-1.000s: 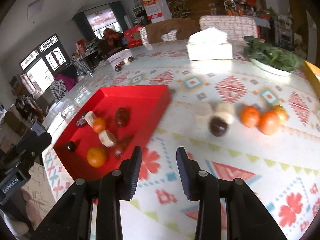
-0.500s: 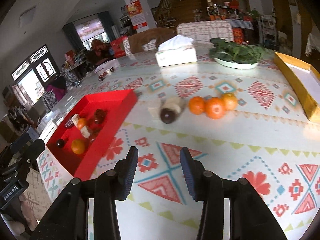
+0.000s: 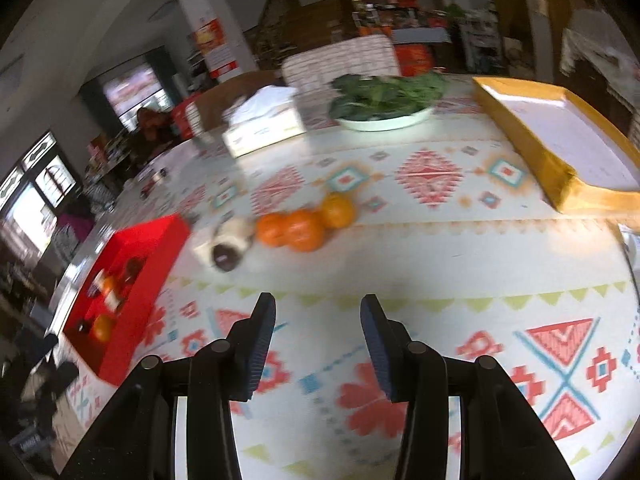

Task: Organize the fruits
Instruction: 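Move both open tools back toward the fruit pile, then grasp a large mandarin orange with the right tool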

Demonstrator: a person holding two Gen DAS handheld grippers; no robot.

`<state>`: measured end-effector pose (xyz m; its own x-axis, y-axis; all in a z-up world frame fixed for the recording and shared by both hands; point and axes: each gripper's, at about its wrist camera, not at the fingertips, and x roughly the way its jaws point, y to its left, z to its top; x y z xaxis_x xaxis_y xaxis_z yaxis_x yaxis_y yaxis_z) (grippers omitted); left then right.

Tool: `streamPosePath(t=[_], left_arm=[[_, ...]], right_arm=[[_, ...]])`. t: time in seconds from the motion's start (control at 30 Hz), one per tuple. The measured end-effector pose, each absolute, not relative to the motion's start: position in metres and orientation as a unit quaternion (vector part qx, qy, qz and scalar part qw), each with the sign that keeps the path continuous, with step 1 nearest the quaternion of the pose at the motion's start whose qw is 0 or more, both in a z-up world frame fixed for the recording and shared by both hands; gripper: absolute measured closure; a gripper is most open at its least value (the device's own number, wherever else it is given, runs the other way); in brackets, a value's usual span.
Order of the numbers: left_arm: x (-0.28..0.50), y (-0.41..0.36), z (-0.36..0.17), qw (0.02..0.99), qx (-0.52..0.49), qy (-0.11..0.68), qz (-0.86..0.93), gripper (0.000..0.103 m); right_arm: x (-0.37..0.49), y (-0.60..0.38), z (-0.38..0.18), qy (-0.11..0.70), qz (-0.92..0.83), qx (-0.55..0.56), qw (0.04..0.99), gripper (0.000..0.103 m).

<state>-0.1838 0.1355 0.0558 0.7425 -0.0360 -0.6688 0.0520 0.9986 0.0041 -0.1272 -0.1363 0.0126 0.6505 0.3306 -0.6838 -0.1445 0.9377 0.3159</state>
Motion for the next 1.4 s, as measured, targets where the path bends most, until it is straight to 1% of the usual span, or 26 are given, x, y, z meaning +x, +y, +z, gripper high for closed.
streamPosePath(t=[0.27,0.33,0.47,0.77,0.9,1.17,1.3,1.4], left_arm=[[-0.172,0.133,0.045,0.924,-0.015,0.379,-0.053,0.016],[-0.17,0.135,0.043,0.922,-0.02,0.382,-0.053,0.016],[-0.167,0.139,0.043,0.921,-0.026,0.384,-0.054,0.016],[-0.16,0.137,0.043,0.92,-0.031,0.386,-0.066,0.016],[-0.157,0.138,0.042,0.917,-0.037,0.39,-0.069,0.016],[-0.131,0.13,0.058,0.912,-0.045,0.397,-0.099,0.016],[-0.092,0.124,0.066,0.902,-0.07,0.41,-0.117,0.017],[-0.054,0.125,0.064,0.888,-0.11,0.428,-0.126,0.017]], right_arm=[[-0.088,-0.132,0.007,0.409,0.136,0.136,0.892,0.054],[-0.074,-0.126,0.005,0.414,0.137,0.148,0.888,0.045],[-0.05,-0.115,-0.002,0.425,0.126,0.17,0.88,0.045],[-0.034,-0.092,-0.01,0.431,0.119,0.155,0.881,0.045],[-0.038,-0.089,-0.009,0.425,0.13,0.151,0.883,0.064],[-0.056,-0.099,-0.002,0.421,0.158,0.167,0.878,0.064],[-0.065,-0.112,0.0,0.408,0.164,0.181,0.88,0.064],[-0.063,-0.118,-0.005,0.414,0.163,0.195,0.874,0.064]])
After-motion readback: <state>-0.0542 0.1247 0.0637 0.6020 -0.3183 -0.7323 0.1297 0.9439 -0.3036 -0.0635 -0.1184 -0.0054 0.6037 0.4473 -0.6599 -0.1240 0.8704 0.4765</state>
